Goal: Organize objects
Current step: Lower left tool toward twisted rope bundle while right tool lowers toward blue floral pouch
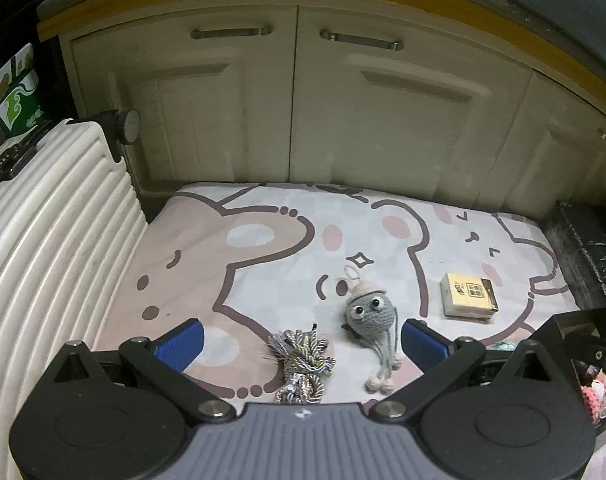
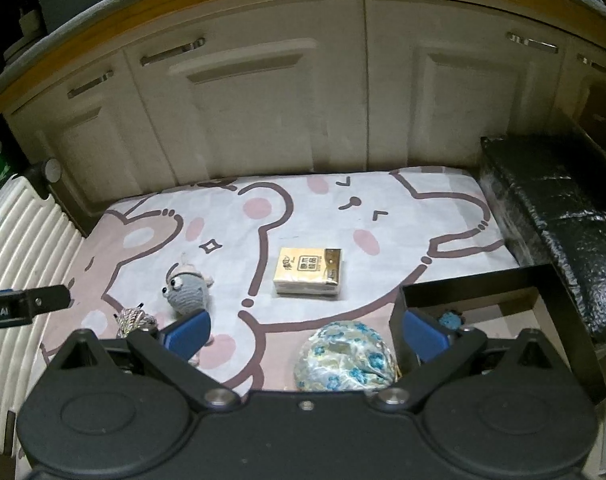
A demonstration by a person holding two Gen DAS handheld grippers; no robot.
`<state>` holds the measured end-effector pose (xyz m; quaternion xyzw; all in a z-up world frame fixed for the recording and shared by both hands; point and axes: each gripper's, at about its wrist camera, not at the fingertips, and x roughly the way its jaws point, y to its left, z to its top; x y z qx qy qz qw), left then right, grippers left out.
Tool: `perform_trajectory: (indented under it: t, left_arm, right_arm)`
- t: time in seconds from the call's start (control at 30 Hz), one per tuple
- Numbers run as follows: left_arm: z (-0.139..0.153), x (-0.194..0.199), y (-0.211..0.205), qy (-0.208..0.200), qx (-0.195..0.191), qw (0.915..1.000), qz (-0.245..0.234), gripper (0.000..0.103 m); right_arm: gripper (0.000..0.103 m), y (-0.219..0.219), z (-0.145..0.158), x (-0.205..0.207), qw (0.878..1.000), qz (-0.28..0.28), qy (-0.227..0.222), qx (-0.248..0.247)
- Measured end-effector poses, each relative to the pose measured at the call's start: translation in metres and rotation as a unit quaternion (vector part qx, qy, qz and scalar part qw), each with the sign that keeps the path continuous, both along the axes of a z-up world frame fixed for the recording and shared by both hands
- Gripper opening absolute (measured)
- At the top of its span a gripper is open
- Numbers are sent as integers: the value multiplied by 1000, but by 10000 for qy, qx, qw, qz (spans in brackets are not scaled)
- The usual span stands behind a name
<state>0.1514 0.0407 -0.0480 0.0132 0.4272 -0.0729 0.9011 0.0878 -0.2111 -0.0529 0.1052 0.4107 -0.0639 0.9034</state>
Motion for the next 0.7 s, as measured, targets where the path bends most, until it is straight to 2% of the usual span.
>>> perform_trajectory:
  t: [0.2,0.4,0.7]
  left_arm:
    - [-8,4,-1,53,73,10000,9,103]
    - [-21,12,-3,212,253,9994,56,103]
    - [-49,24,1,580,352,9977,-55,103]
  right_arm:
    - [103,-7,-9,5,9996,-229,159,65]
    - [103,-6,-22,14,9991,-133,398,112]
    - [103,-5,-53,36,9937,-268,1077,167]
